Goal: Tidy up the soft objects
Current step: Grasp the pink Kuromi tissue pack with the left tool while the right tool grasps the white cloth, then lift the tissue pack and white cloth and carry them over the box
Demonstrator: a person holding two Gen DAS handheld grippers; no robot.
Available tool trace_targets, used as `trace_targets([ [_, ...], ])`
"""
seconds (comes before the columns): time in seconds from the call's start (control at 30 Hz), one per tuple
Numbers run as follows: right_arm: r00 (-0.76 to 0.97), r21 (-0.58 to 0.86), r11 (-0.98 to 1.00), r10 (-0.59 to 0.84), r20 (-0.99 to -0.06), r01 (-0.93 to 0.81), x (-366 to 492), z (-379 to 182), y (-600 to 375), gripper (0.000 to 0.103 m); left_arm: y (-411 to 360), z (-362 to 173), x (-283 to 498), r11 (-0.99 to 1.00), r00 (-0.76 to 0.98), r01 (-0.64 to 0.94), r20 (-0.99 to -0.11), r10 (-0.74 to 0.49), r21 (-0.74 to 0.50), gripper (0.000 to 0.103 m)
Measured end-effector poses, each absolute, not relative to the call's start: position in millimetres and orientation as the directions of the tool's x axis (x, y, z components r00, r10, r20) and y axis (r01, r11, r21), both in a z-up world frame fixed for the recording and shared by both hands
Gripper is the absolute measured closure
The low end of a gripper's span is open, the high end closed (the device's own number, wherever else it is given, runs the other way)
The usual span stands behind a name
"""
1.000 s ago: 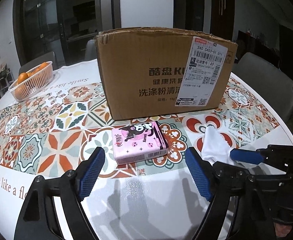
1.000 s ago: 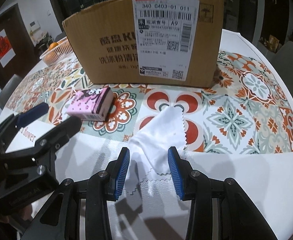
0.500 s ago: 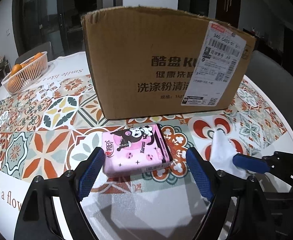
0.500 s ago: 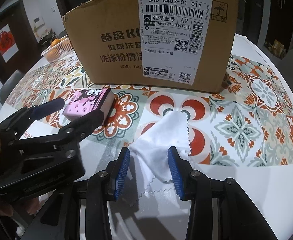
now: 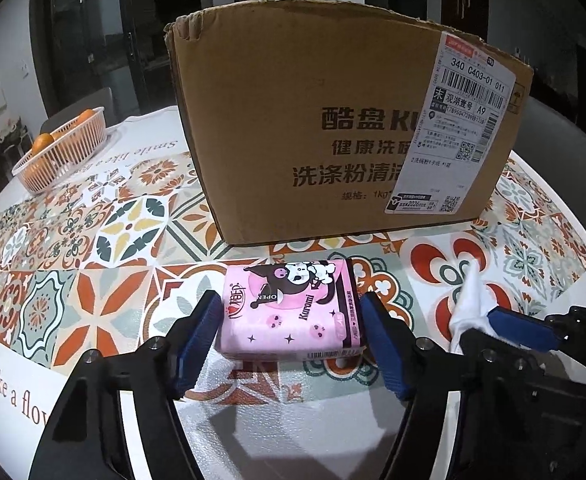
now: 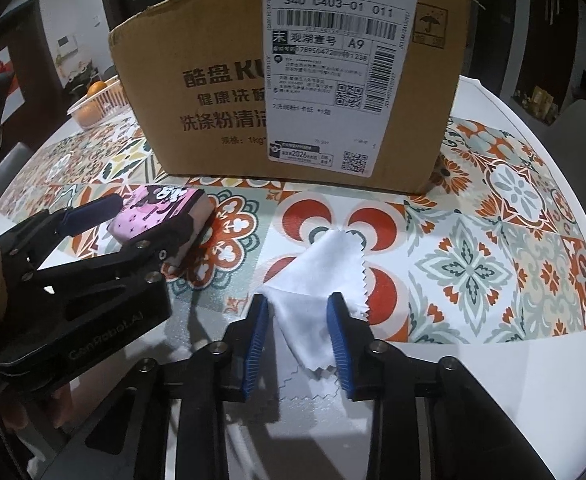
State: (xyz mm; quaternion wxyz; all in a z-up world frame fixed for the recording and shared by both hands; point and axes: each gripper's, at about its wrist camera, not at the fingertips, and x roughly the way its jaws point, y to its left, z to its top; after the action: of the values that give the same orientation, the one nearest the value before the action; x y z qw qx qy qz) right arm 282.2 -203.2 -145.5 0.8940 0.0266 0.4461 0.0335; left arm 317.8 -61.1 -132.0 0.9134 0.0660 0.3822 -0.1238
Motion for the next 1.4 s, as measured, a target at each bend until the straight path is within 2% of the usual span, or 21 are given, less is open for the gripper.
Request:
trace_targets([
  [0.13, 0.602, 0.105, 0.994, 0.09, -0.794, -0.01, 283.0, -144.7, -210.1, 0.086, -58.9, -131.9, 317.9, 0.961, 0.68, 0.276, -0.711, -0.18, 0.021, 0.037],
  [0.3, 0.607, 0.121, 0.993, 0.097, -0.789, -0.001, 281.8, -142.9, -212.8, 0.09, -59.1, -131.4, 314.2, 0.961, 0.683, 0.277, -0.707, -0.182, 0.02, 0.039],
  [0.73, 0.633, 0.148, 0.989, 0.116, -0.765, -0.002, 274.3, -129.0, -213.4, 0.09, -60.8, -113.8, 289.3, 0.962, 0.712, 0.272, -0.679, -0.179, 0.032, 0.042],
  [1.4, 0.724, 0.163, 0.986, 0.132, -0.677, -0.028, 240.1, -76.8, -217.6, 0.09, -57.2, -53.4, 243.1, 0.967, 0.803, 0.253, -0.566, -0.187, 0.039, 0.047],
])
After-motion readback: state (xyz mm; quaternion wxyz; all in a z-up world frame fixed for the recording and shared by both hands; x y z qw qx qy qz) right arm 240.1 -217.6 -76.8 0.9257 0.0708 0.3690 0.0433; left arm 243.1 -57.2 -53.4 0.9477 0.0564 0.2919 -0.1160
